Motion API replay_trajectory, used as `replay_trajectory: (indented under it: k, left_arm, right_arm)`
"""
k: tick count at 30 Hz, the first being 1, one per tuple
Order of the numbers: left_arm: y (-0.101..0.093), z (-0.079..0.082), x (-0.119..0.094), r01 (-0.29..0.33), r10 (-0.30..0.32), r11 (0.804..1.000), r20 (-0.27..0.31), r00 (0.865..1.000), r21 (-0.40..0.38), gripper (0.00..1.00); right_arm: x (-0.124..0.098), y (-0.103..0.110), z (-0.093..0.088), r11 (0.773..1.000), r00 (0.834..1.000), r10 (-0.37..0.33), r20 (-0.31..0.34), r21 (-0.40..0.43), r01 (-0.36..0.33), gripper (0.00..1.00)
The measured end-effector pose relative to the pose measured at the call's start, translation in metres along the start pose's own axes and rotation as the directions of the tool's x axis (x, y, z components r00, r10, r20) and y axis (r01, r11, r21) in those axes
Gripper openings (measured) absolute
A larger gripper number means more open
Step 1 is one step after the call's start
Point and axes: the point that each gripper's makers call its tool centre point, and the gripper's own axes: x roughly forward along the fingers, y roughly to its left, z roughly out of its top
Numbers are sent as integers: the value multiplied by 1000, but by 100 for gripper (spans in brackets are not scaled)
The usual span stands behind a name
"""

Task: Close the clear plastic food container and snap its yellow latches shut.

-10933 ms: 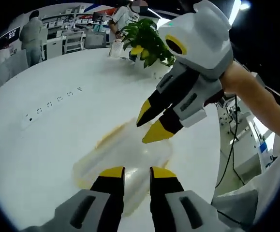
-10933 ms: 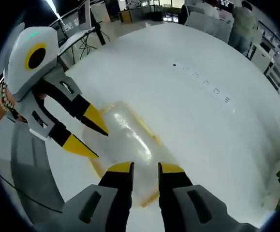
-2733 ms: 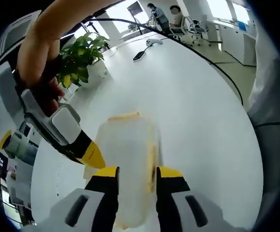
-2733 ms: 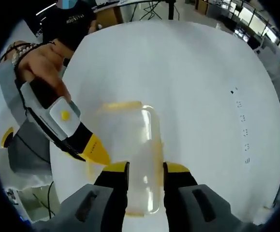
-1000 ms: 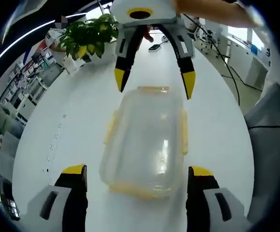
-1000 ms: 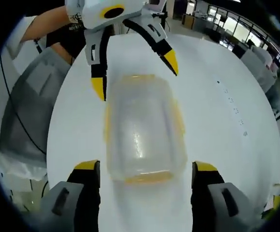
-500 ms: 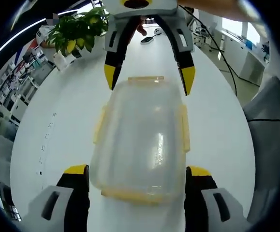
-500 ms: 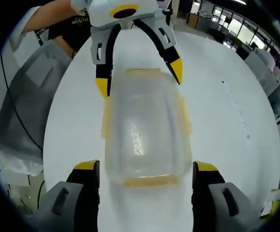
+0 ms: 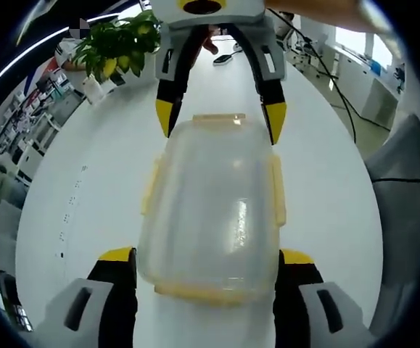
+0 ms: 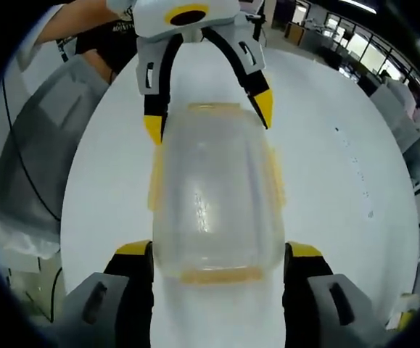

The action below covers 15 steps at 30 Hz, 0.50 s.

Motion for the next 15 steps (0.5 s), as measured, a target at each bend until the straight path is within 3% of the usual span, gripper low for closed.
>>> replay_trajectory:
  k: [5, 15]
  left_arm:
    - [-1, -10, -6, -4, 4, 1000, -11, 1000, -17, 74]
    - [-4, -49, -30, -23, 21, 998, -36, 999, -59, 73]
  right_arm:
    - [5, 1, 11, 1000, 1000, 9, 1, -20, -9, 70]
    - [23, 9, 49, 997, 999, 32, 9, -66, -31, 70]
